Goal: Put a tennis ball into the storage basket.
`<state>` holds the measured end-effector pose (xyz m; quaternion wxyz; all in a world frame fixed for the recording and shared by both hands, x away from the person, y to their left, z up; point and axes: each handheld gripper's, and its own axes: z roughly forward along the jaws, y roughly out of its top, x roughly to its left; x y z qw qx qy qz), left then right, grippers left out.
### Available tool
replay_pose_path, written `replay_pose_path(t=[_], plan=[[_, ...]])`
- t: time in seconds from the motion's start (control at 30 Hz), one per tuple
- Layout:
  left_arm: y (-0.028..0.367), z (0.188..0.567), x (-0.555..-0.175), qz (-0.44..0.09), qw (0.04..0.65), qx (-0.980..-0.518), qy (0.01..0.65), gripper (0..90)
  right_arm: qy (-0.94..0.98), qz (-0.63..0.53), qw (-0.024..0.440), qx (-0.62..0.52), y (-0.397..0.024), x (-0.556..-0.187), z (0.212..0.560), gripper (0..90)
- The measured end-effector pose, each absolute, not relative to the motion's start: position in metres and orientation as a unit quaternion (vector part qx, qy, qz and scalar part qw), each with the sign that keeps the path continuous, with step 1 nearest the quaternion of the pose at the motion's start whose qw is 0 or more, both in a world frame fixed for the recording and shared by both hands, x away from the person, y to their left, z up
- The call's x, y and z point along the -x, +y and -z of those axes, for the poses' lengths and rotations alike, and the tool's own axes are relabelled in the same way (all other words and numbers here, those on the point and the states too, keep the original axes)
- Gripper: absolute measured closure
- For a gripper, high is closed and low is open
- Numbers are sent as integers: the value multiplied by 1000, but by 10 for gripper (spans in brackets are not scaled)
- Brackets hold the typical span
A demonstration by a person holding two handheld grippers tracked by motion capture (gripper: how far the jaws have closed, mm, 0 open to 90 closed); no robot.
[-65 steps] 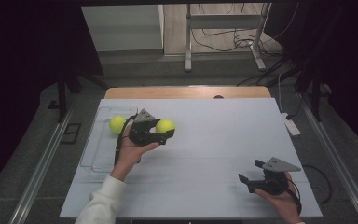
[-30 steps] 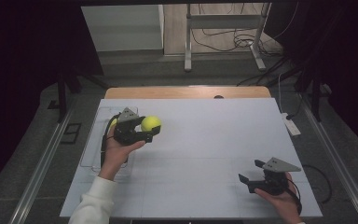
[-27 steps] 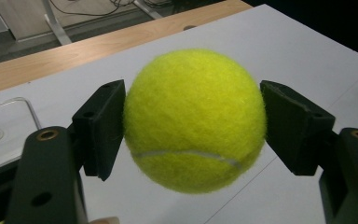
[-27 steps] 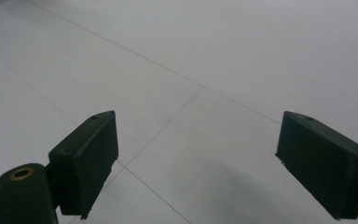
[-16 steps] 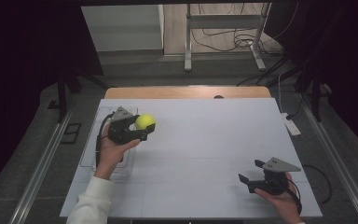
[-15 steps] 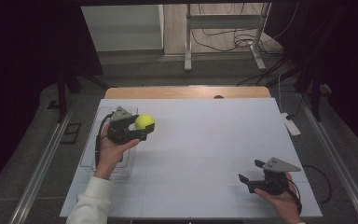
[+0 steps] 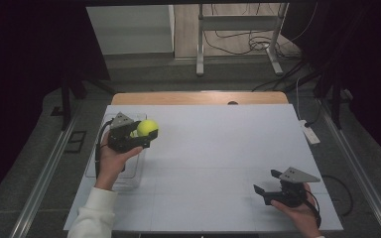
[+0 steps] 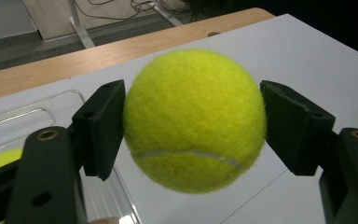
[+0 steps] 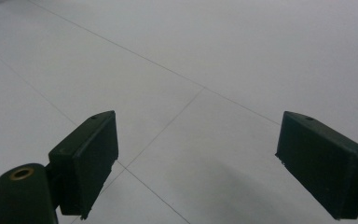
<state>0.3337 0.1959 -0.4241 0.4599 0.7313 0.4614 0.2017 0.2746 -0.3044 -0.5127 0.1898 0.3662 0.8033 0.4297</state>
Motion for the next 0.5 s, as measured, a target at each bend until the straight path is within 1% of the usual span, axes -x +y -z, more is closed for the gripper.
replay_pose_path(t=[0.5], plan=[[217, 428, -336, -208, 449, -720, 486, 270, 804, -430, 189, -365, -304, -275, 513, 130]])
